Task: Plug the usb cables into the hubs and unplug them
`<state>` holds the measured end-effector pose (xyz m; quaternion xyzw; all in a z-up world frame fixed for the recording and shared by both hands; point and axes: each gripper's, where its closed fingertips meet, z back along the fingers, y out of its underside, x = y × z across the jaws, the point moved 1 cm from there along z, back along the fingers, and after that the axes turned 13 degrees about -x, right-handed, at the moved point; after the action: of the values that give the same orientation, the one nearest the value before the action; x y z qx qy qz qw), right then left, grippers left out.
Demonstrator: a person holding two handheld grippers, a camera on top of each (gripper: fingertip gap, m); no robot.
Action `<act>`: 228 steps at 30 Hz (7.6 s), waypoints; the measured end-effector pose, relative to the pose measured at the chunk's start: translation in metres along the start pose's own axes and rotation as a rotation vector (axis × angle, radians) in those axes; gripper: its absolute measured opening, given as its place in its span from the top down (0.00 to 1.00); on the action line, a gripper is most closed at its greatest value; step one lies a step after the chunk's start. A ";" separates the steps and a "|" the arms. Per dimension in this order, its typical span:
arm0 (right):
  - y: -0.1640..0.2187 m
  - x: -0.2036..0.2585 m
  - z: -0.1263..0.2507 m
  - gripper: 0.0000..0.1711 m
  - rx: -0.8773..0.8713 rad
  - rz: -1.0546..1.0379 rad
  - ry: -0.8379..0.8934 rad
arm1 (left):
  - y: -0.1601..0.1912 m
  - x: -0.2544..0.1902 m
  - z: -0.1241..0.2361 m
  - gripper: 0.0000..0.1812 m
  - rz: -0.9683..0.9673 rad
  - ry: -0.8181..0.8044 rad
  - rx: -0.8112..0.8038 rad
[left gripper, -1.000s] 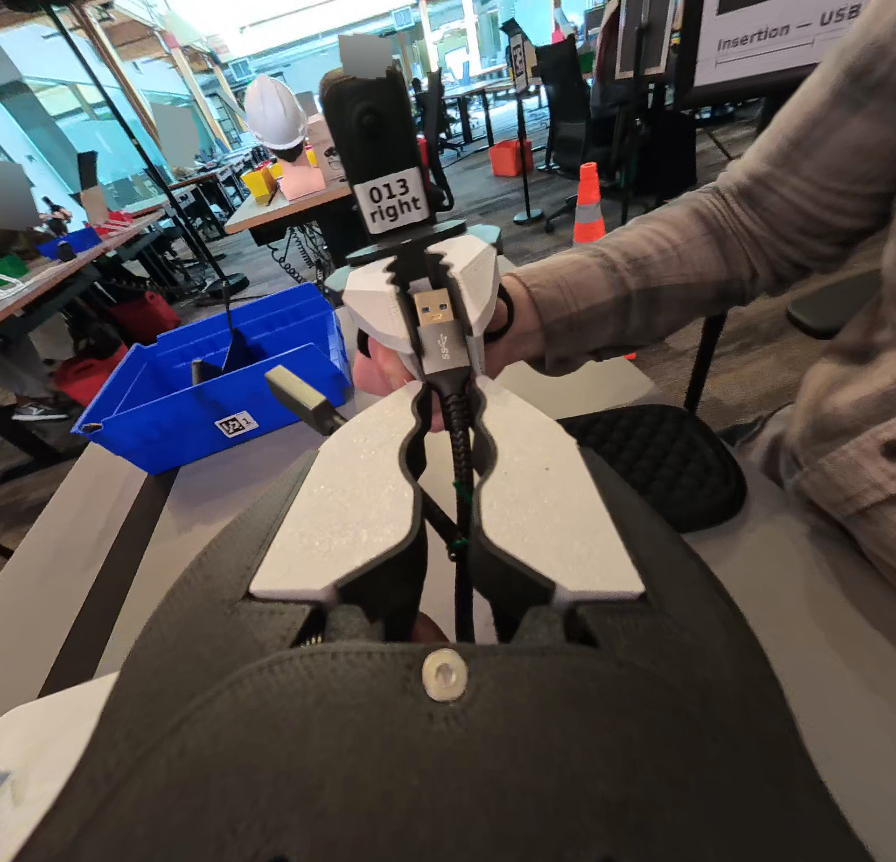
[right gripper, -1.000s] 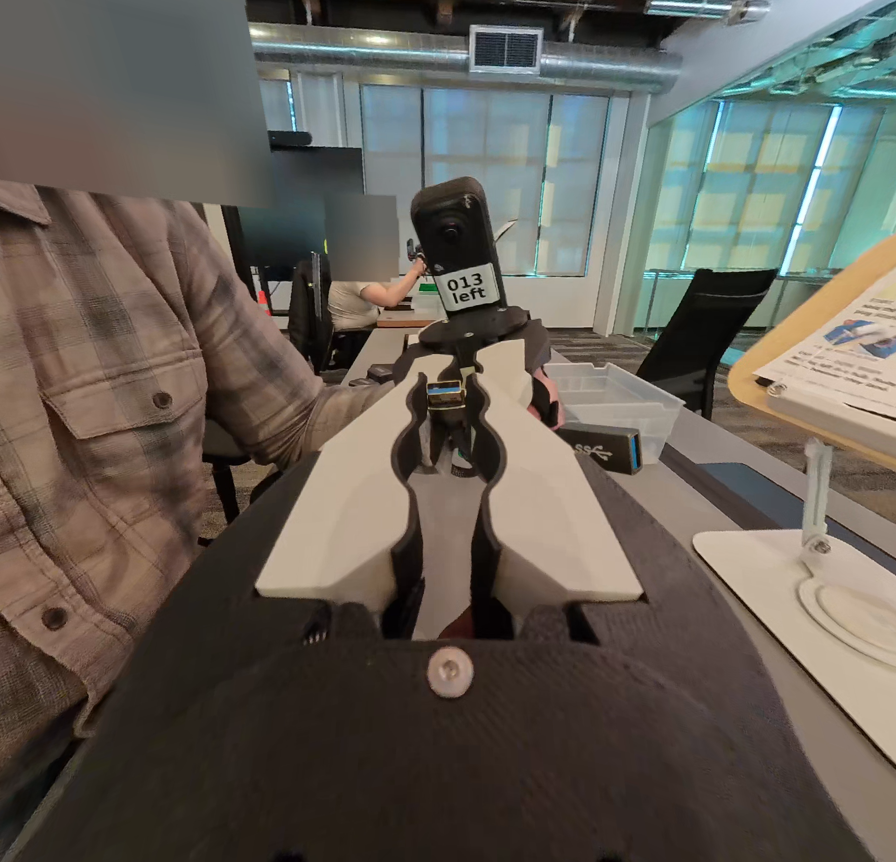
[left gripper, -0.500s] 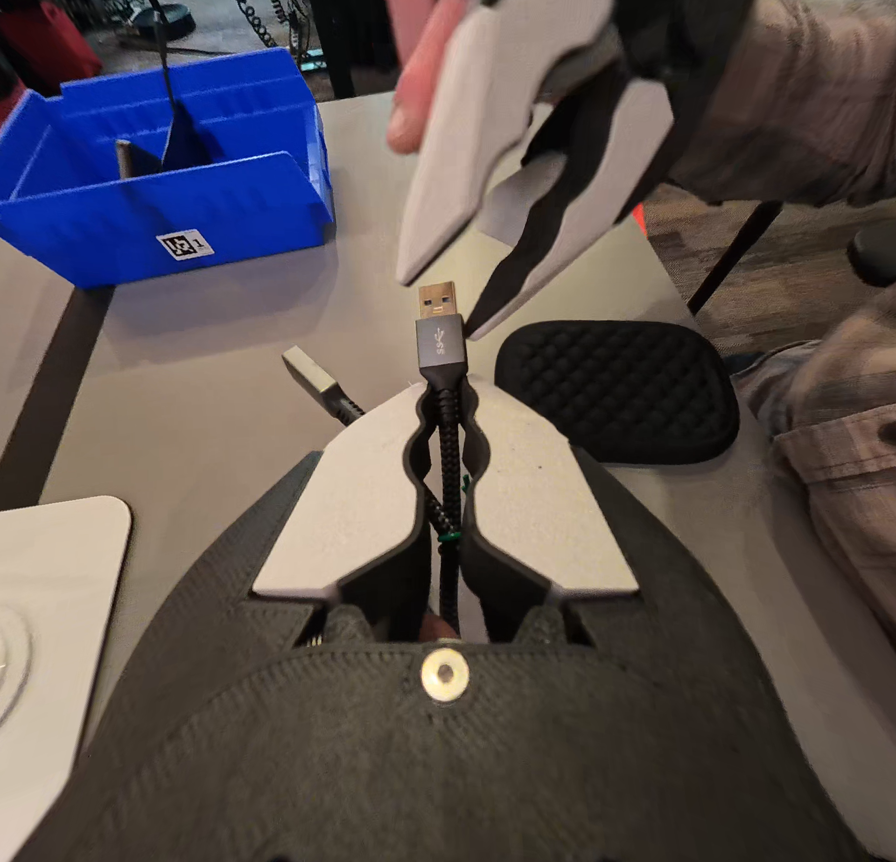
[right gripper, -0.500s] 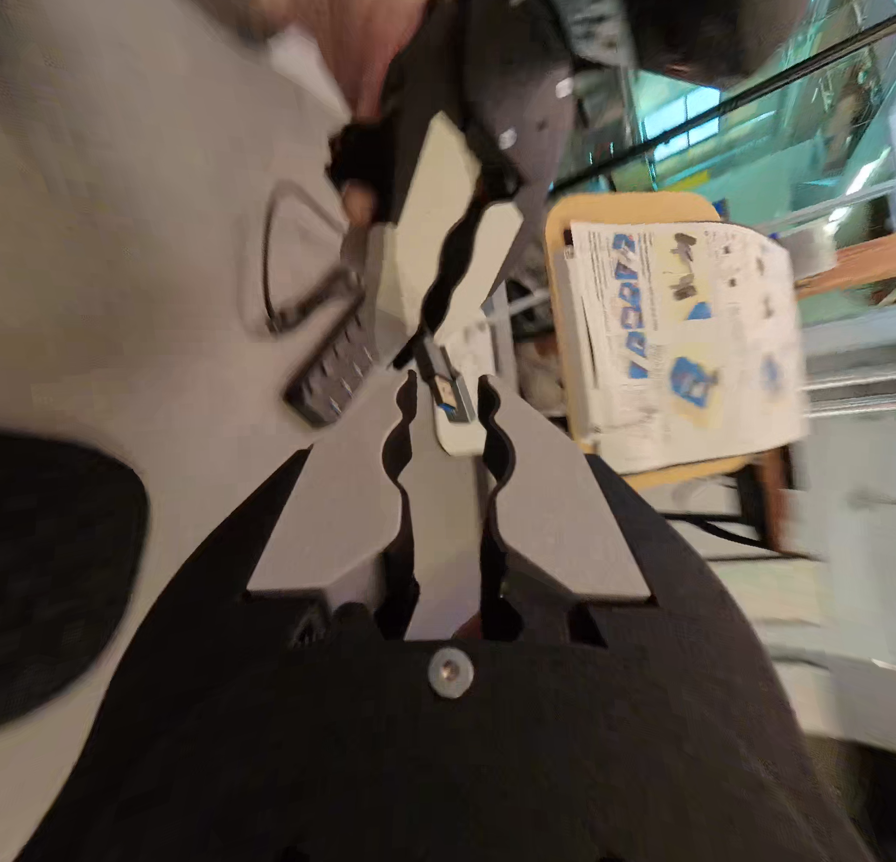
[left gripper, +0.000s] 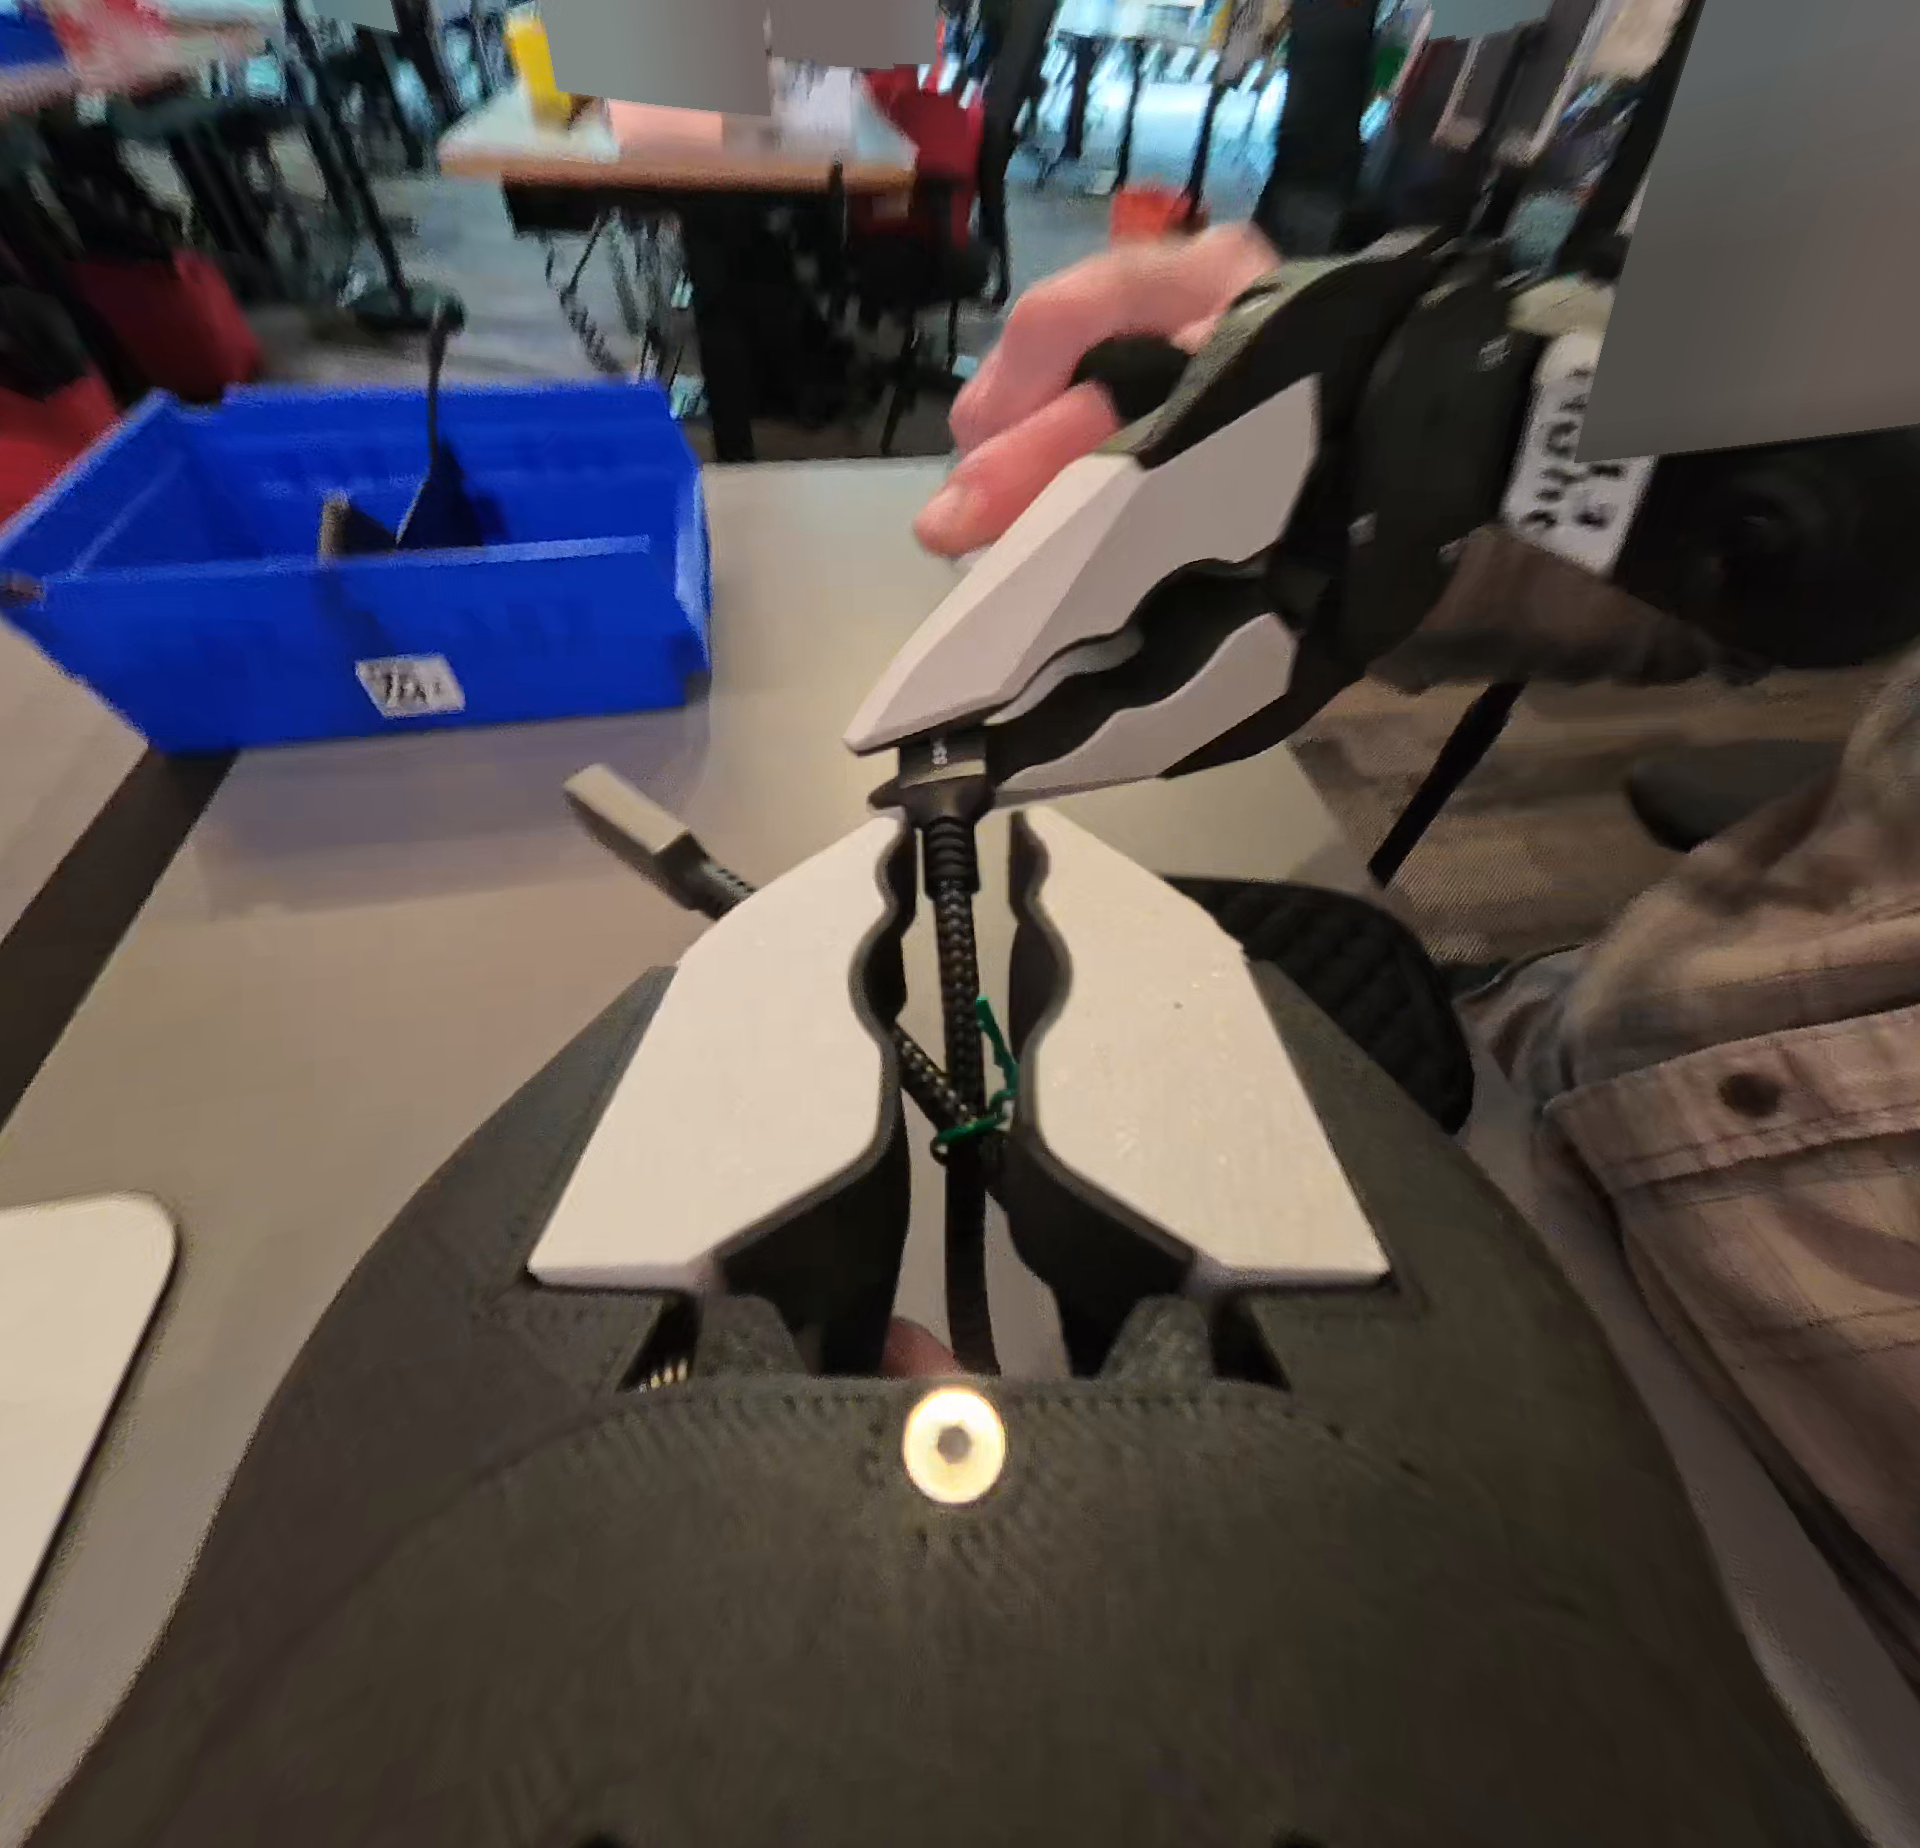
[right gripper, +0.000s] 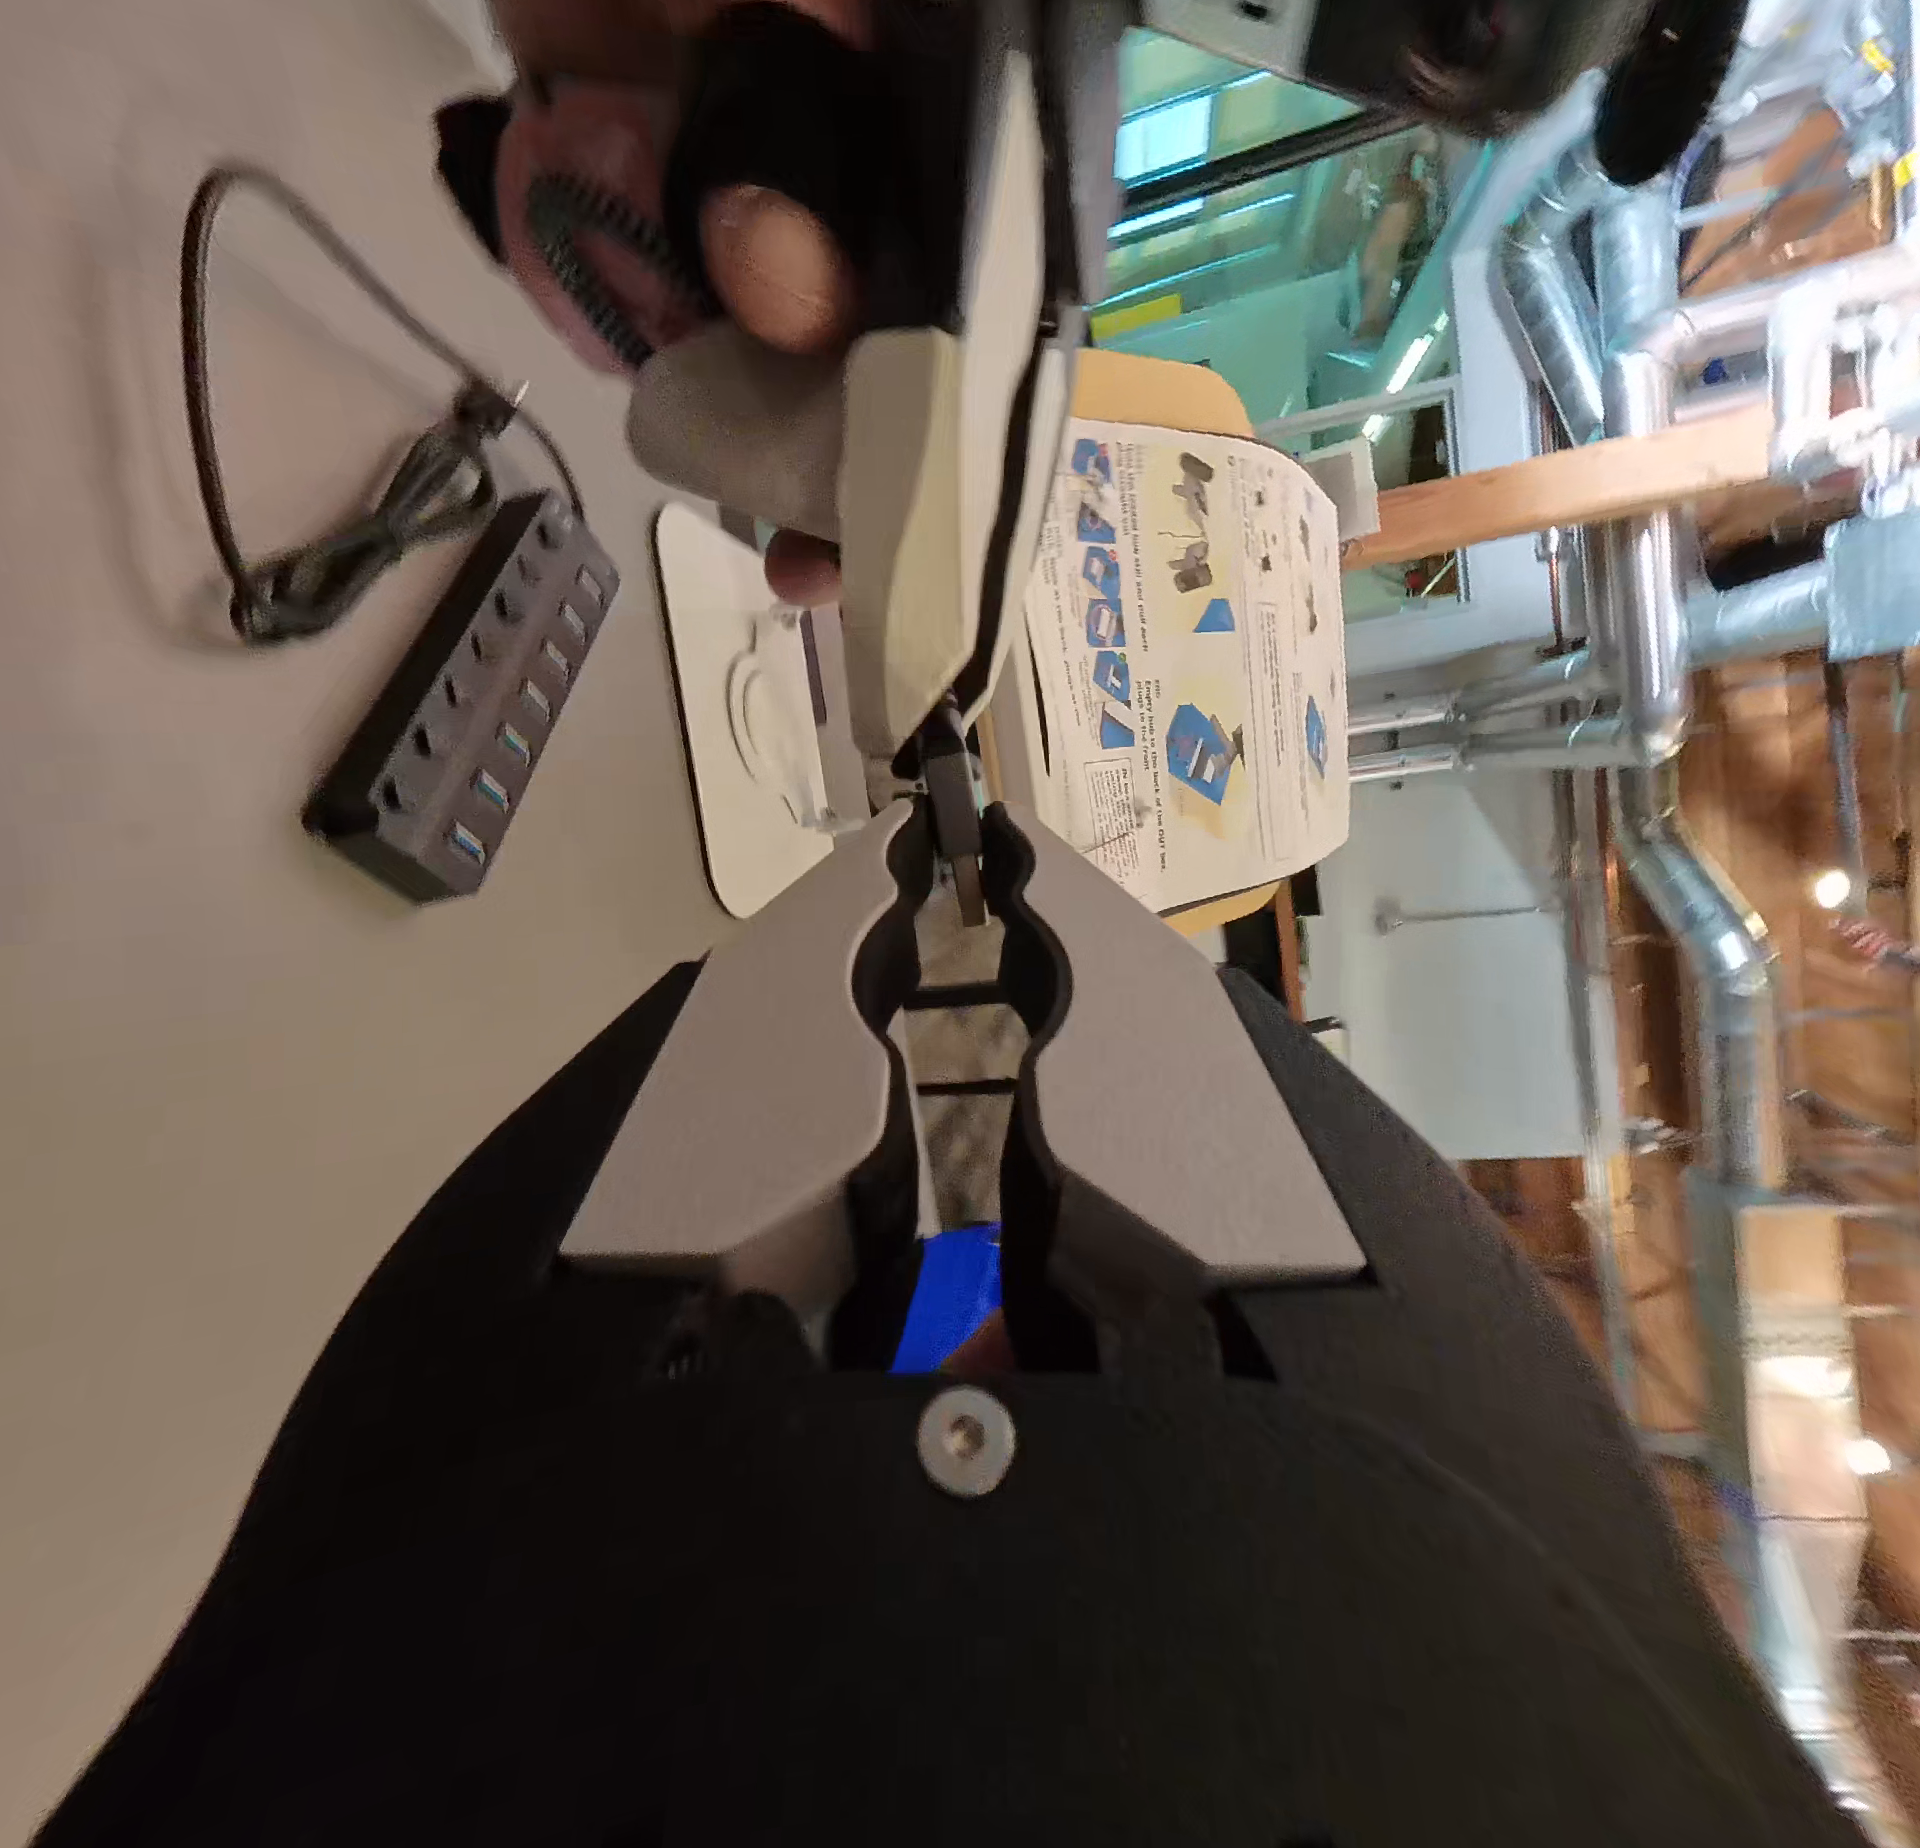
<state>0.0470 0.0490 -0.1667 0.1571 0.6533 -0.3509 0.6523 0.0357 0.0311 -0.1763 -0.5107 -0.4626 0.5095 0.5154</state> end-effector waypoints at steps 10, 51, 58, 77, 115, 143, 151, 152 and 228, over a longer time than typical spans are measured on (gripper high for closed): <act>-0.006 -0.014 -0.005 0.96 -0.033 -0.203 0.210 | -0.025 0.009 0.011 0.83 -0.037 -0.030 -0.160; 0.031 -0.003 0.015 0.93 0.051 -0.316 0.165 | -0.014 0.040 0.033 0.92 -0.130 -0.176 -0.060; 0.038 0.055 -0.018 0.88 0.069 -0.631 -0.071 | -0.023 0.053 0.054 0.92 -0.176 -0.248 -0.061; 0.067 0.167 -0.067 0.61 0.307 -1.154 -0.418 | -0.017 0.072 0.078 0.93 -0.232 -0.345 0.029; -0.019 0.186 -0.023 0.56 0.476 -1.284 -0.540 | -0.046 0.069 0.103 0.92 -0.261 -0.377 -0.050; 0.089 0.167 -0.078 0.69 -0.259 -0.759 -1.138 | -0.062 0.064 0.117 0.92 -0.298 -0.378 -0.081; 0.073 0.173 -0.087 0.69 -0.393 -0.810 -1.159 | -0.048 0.074 0.113 0.92 -0.271 -0.379 -0.052; 0.073 0.173 -0.088 0.69 -0.387 -0.825 -1.156 | -0.046 0.075 0.113 0.92 -0.269 -0.380 -0.048; 0.046 0.018 -0.038 0.59 0.316 -0.188 -1.096 | 0.014 0.079 0.066 0.92 -0.168 -0.233 0.065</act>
<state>0.0477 0.1022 -0.1999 -0.0109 0.1707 -0.5306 0.8302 -0.0269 0.1130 -0.1901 -0.3906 -0.5439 0.5351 0.5151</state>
